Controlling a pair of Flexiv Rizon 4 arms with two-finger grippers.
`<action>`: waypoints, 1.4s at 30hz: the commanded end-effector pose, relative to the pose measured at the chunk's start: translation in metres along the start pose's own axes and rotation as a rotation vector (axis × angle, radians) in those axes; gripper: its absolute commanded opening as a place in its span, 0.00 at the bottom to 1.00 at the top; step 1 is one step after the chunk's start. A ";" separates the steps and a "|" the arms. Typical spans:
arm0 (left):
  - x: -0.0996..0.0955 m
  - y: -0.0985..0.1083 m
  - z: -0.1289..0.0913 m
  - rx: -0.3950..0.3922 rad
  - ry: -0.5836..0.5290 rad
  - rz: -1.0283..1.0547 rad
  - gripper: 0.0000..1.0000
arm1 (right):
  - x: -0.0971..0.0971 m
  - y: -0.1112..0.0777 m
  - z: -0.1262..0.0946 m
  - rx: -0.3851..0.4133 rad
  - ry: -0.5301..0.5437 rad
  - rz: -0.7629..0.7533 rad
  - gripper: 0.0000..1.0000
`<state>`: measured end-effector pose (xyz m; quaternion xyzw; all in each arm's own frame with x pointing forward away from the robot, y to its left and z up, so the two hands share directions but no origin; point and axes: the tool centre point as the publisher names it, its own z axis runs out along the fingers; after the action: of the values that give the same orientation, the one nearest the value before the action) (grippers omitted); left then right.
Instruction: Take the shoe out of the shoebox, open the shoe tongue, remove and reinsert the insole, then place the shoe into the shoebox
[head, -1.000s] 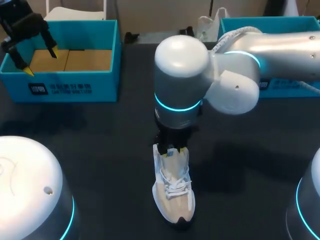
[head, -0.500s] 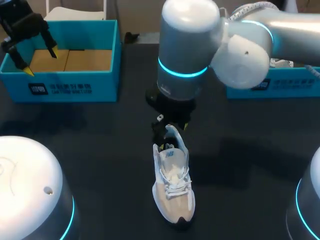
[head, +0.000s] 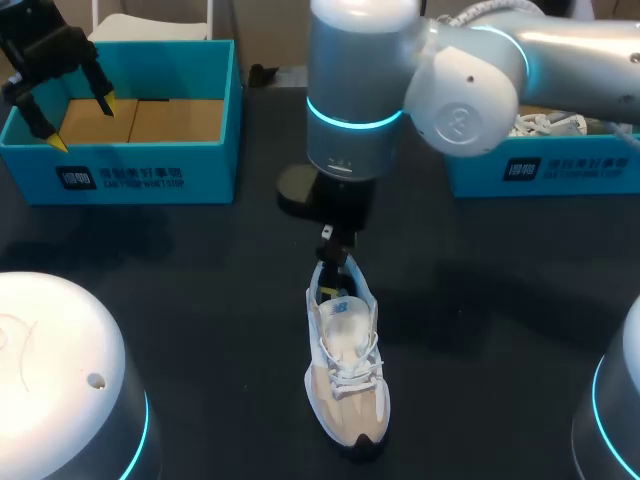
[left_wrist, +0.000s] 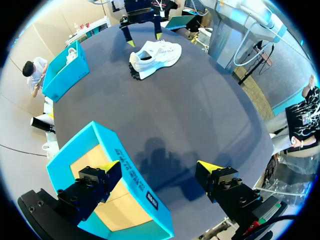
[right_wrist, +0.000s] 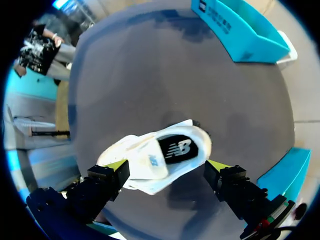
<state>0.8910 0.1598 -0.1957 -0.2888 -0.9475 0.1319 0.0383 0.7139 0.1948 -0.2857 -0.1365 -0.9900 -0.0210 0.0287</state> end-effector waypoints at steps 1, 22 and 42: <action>0.000 0.000 0.000 -0.002 0.002 0.000 1.00 | -0.003 0.013 -0.006 0.049 -0.032 -0.015 1.00; 0.000 0.000 0.000 -0.002 0.002 0.000 1.00 | -0.050 0.022 0.044 0.062 -0.086 -0.200 1.00; 0.000 0.000 0.000 -0.002 0.002 0.000 1.00 | -0.079 0.010 0.093 0.049 -0.081 -0.276 1.00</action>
<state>0.8910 0.1598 -0.1957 -0.2888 -0.9475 0.1319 0.0383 0.7861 0.1894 -0.3770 0.0006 -0.9999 0.0087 -0.0131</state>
